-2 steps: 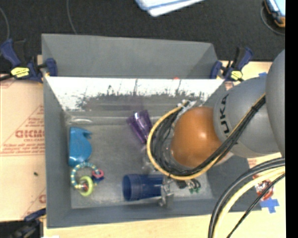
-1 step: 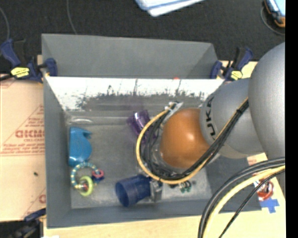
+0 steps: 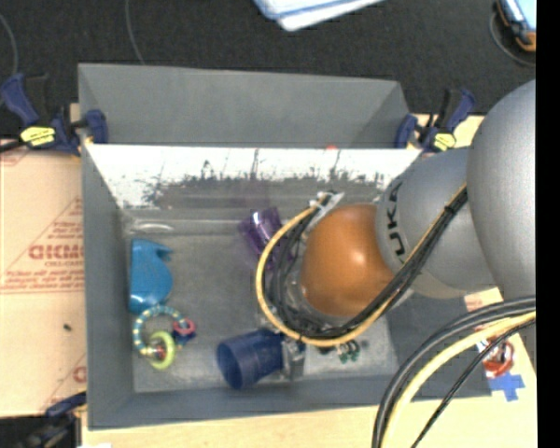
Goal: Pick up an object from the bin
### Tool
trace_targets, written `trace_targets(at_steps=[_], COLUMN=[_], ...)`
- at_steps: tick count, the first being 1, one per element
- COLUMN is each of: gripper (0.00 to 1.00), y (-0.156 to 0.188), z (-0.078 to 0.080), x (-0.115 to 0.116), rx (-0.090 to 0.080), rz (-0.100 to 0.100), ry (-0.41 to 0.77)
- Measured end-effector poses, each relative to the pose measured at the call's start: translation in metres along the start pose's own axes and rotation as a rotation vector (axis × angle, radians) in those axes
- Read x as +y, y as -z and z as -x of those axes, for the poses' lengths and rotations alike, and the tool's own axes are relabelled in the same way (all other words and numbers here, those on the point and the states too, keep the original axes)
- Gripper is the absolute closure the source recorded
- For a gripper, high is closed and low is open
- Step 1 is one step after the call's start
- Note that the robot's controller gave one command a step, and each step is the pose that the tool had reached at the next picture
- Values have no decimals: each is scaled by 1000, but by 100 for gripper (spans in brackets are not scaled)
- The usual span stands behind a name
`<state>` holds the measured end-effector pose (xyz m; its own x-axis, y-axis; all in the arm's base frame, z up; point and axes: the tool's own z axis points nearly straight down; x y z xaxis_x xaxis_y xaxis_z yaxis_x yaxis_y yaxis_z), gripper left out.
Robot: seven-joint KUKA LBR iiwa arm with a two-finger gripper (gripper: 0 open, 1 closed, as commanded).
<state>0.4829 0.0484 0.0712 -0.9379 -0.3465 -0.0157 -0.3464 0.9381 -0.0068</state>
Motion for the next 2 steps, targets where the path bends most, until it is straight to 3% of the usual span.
trace_targets(at_steps=[1,2], gripper=[100,100], y=[112,112], z=[8,8], x=[-7,-7], rx=[-1,-1], rz=[-1,-1], ry=[1,1])
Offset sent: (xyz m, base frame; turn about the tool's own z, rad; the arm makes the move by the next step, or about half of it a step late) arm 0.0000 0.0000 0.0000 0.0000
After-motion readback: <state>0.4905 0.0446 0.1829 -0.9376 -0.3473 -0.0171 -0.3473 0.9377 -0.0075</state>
